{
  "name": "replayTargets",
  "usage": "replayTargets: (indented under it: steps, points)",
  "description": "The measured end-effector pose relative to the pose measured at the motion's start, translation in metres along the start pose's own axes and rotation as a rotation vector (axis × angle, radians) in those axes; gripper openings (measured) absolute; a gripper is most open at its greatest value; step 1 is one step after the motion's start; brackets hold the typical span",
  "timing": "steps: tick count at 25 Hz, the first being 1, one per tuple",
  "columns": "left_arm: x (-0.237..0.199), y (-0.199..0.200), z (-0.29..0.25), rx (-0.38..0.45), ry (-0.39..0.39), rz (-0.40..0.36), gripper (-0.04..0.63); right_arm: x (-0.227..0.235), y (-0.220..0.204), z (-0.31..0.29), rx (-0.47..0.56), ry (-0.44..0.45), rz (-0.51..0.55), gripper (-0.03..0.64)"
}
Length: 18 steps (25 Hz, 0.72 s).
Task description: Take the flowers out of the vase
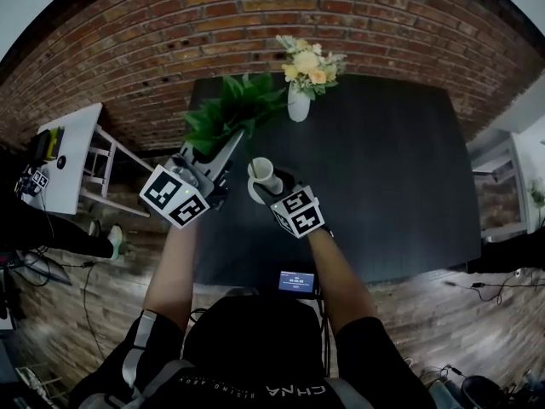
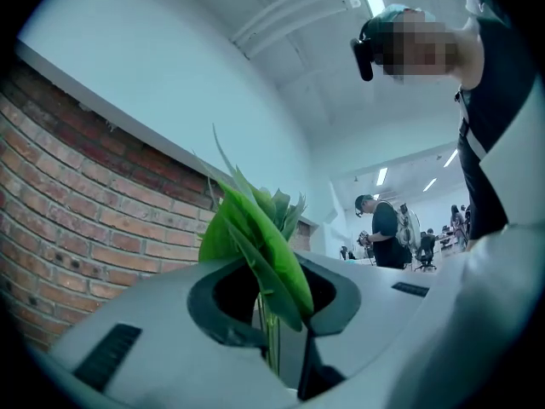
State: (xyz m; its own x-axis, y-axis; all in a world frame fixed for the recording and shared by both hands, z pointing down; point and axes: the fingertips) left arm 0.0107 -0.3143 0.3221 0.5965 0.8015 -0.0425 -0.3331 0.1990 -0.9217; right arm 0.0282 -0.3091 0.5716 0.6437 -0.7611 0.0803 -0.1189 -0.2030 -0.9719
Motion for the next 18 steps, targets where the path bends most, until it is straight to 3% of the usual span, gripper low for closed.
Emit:
replayTargets:
  steps: [10,18]
  points:
    - [-0.011,0.062,0.005,0.103,0.045,0.007,0.074,-0.003,-0.001,0.0,-0.025,-0.012,0.004,0.245]
    - [-0.025,0.071,0.033,0.05,0.087,-0.032,0.074,0.002,-0.001,-0.001,-0.036,-0.015,-0.001,0.245]
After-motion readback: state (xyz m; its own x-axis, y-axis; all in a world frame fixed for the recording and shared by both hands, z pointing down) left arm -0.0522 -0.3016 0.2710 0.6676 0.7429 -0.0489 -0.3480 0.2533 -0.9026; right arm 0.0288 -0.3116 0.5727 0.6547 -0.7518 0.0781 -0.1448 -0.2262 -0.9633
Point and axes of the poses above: the fingertips, and each gripper's own axes: z backward along the fingers, x to its right, y out of its top, and after that the axes turned 11 degrees about x, right-handed
